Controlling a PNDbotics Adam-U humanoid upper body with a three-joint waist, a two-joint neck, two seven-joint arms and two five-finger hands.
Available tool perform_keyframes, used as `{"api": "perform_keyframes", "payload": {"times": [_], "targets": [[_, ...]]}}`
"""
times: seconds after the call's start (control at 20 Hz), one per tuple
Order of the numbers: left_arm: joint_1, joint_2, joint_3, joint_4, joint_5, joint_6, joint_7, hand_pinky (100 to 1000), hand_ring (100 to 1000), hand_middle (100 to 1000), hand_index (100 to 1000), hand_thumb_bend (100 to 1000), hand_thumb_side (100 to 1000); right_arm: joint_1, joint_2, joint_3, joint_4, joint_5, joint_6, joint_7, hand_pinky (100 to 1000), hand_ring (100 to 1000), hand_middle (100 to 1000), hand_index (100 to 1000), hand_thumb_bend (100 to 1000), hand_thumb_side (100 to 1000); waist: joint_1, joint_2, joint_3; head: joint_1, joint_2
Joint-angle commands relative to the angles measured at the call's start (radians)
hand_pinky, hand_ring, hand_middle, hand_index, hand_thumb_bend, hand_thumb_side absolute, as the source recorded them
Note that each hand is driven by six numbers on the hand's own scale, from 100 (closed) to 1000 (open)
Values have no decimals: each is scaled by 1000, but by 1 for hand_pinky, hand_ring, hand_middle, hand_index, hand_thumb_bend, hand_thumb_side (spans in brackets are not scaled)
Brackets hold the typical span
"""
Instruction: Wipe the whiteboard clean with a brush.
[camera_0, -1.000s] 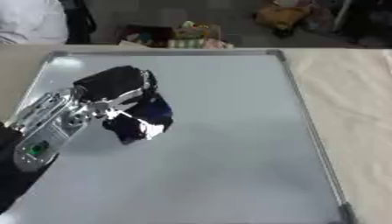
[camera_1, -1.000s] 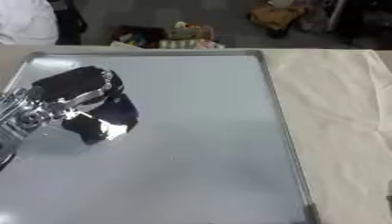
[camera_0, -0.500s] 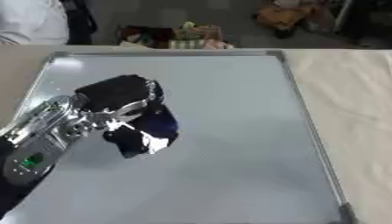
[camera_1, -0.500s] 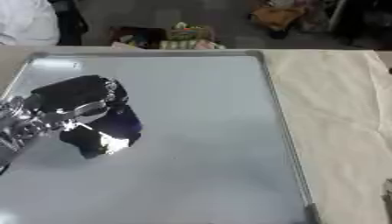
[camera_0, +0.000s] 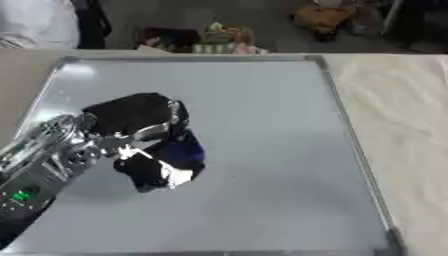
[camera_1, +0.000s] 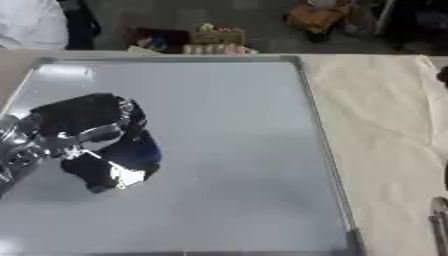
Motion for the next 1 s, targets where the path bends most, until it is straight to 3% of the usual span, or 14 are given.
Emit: {"api": "perform_keyframes", "payload": {"times": [0.05, 0.6, 1.0], "targets": [[-10, 24, -7, -25, 1, -15, -16, 523, 507, 287, 530, 138, 563, -5, -12, -5, -11, 0, 1, -2, 861, 787, 578, 857, 100, 1000, -1, -24, -1, -2, 1], [-5, 9, -30, -11, -19, -44, -55, 513, 502, 282, 379, 176, 627, -8, -11, -3, -11, -1, 0, -3, 860, 786, 577, 856, 100, 1000, -4, -21, -3, -2, -1], [1, 1, -45, 10, -40, -60, -78, 499, 493, 281, 201, 191, 652, -10, -11, -3, -11, -2, 0, -5, 860, 784, 575, 856, 100, 1000, -4, -18, -5, -3, 1]]}}
